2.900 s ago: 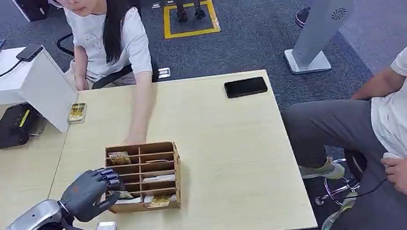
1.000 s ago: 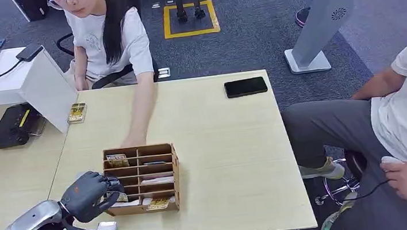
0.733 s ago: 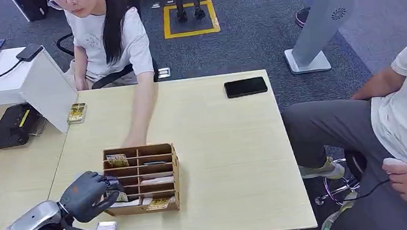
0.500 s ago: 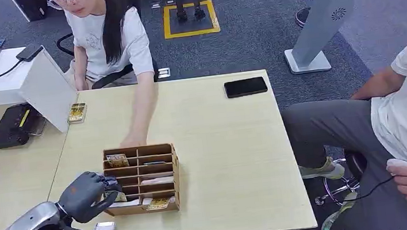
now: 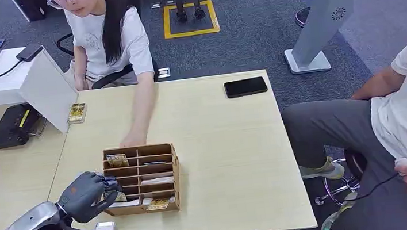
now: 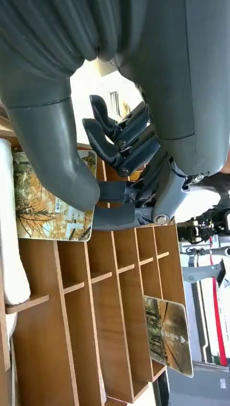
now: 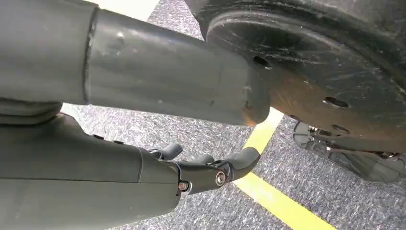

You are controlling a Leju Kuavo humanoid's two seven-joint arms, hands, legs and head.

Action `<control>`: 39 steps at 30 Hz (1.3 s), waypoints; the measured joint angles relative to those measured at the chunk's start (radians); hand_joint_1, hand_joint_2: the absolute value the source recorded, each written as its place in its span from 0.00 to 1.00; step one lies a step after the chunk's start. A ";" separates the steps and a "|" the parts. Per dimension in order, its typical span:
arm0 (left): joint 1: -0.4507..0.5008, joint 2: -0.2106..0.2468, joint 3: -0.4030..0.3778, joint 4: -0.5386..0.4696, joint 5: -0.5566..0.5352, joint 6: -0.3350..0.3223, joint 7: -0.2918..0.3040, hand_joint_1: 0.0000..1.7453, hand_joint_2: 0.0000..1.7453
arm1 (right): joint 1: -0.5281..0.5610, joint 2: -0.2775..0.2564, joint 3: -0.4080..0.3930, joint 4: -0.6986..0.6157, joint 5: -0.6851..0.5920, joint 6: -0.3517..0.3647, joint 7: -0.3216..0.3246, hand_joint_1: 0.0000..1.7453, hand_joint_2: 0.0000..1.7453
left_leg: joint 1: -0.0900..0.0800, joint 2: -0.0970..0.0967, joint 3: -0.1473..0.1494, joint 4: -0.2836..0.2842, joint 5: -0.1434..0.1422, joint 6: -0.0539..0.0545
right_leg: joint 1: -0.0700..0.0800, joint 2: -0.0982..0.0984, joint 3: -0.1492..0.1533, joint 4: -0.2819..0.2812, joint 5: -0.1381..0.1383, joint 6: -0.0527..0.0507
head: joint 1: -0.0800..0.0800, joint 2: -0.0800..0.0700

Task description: Pass the card to the sensor for recognition and then transmit it.

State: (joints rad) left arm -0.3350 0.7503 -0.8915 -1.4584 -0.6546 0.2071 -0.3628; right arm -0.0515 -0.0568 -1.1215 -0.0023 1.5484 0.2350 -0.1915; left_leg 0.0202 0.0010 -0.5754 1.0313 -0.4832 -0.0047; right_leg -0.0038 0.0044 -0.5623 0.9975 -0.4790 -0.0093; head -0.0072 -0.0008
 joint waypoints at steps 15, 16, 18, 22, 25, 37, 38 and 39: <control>0.022 0.014 0.047 0.000 0.016 0.056 0.018 1.00 1.00 | 0.002 0.000 -0.004 0.000 0.000 0.000 0.000 0.00 0.00 | 0.000 0.000 0.000 0.000 0.000 0.000 | 0.000 0.000 0.000 0.000 0.000 0.000 | 0.000 0.000; 0.025 0.016 0.057 -0.001 0.023 0.071 0.020 1.00 1.00 | 0.003 0.000 -0.005 0.000 0.000 0.000 0.000 0.00 0.00 | 0.000 0.000 0.000 0.000 0.000 0.000 | 0.000 0.000 0.000 0.000 0.000 0.000 | 0.000 0.000; 0.033 0.029 0.087 -0.013 0.059 0.110 0.026 1.00 1.00 | 0.005 0.000 -0.010 0.000 0.000 0.000 0.000 0.00 0.00 | 0.001 0.000 0.000 0.000 0.000 0.000 | 0.000 0.000 0.000 0.000 0.000 0.000 | 0.000 0.000; 0.035 0.075 0.159 -0.058 0.098 0.106 0.019 1.00 1.00 | 0.011 -0.001 -0.021 0.000 0.000 0.000 -0.002 0.00 0.00 | 0.000 0.000 0.000 0.000 0.000 0.000 | 0.000 0.000 0.000 0.000 0.000 0.000 | 0.000 0.000; 0.036 0.096 0.196 -0.082 0.097 0.094 0.018 1.00 1.00 | 0.011 -0.002 -0.025 0.000 0.000 0.001 -0.002 0.00 0.00 | 0.000 0.000 0.000 0.000 0.000 0.000 | 0.000 0.000 0.000 0.000 0.000 0.000 | 0.000 0.000; 0.037 0.110 0.254 -0.114 0.098 0.084 0.018 1.00 1.00 | 0.012 -0.002 -0.029 0.000 0.000 0.005 -0.003 0.00 0.00 | 0.000 0.000 0.000 0.000 0.000 0.000 | 0.000 0.000 0.000 0.000 0.000 0.000 | 0.000 0.000; 0.037 0.111 0.254 -0.116 0.098 0.083 0.018 1.00 1.00 | 0.012 -0.002 -0.029 0.000 0.000 0.005 -0.003 0.00 0.00 | 0.000 0.000 0.000 0.000 0.000 0.000 | 0.000 0.000 0.000 0.000 0.000 0.000 | 0.000 0.000; 0.037 0.114 0.254 -0.117 0.098 0.083 0.018 1.00 1.00 | 0.012 -0.002 -0.029 0.000 0.000 0.006 -0.003 0.00 0.00 | 0.000 0.000 0.000 0.000 0.000 0.000 | 0.000 0.000 0.000 0.000 0.000 0.000 | 0.000 0.000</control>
State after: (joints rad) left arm -0.2981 0.8640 -0.6371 -1.5751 -0.5562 0.2899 -0.3452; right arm -0.0399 -0.0587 -1.1509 -0.0023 1.5484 0.2407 -0.1946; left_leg 0.0205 0.0011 -0.5753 1.0313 -0.4832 -0.0048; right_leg -0.0036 0.0046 -0.5625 0.9978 -0.4790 -0.0093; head -0.0072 -0.0008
